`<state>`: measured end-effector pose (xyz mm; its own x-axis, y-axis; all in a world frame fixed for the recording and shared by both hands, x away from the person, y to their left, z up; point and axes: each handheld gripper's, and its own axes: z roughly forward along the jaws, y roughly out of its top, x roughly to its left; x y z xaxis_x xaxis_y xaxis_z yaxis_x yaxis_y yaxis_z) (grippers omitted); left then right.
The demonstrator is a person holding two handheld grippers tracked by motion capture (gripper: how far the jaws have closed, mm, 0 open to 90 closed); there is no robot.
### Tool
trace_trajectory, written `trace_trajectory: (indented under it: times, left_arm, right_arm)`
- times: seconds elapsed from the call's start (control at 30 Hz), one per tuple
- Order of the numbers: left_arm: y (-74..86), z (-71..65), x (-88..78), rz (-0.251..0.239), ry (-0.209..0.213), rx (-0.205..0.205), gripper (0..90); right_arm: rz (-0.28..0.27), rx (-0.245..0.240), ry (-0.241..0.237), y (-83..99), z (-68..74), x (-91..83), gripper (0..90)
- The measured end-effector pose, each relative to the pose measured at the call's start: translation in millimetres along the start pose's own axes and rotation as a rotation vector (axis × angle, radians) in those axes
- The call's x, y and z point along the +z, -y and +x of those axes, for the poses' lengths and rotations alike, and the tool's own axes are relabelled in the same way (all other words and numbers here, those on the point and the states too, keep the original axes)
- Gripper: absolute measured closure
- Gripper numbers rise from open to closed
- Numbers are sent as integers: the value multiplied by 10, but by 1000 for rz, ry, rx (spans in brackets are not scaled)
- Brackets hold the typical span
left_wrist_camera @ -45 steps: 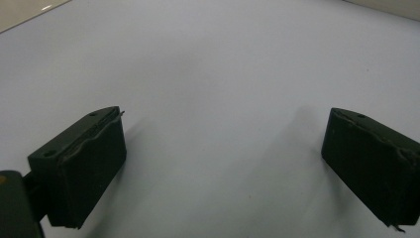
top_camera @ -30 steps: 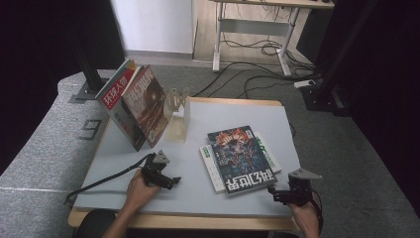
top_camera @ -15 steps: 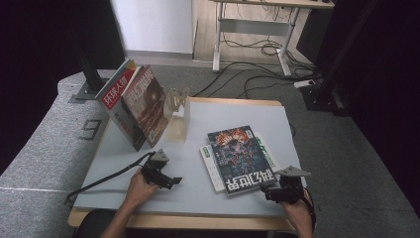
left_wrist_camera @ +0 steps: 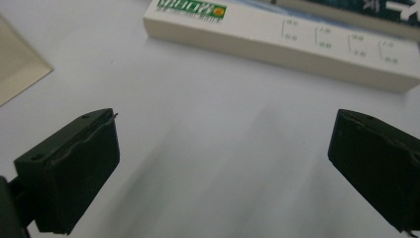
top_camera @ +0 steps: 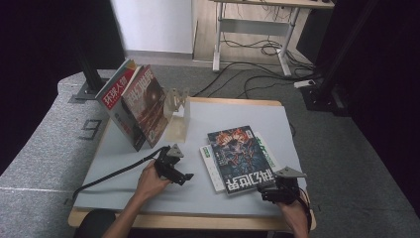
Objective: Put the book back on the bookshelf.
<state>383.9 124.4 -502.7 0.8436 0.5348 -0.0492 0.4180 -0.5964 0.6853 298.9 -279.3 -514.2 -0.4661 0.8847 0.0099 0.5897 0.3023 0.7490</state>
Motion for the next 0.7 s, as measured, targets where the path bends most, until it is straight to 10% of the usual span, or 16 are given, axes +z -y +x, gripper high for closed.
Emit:
trace_trajectory:
  times: [0.7]
  left_arm:
    - [-848,22,355,-4,61,81,0]
  right_arm:
    - [-12,16,17,73,-46,-5,71]
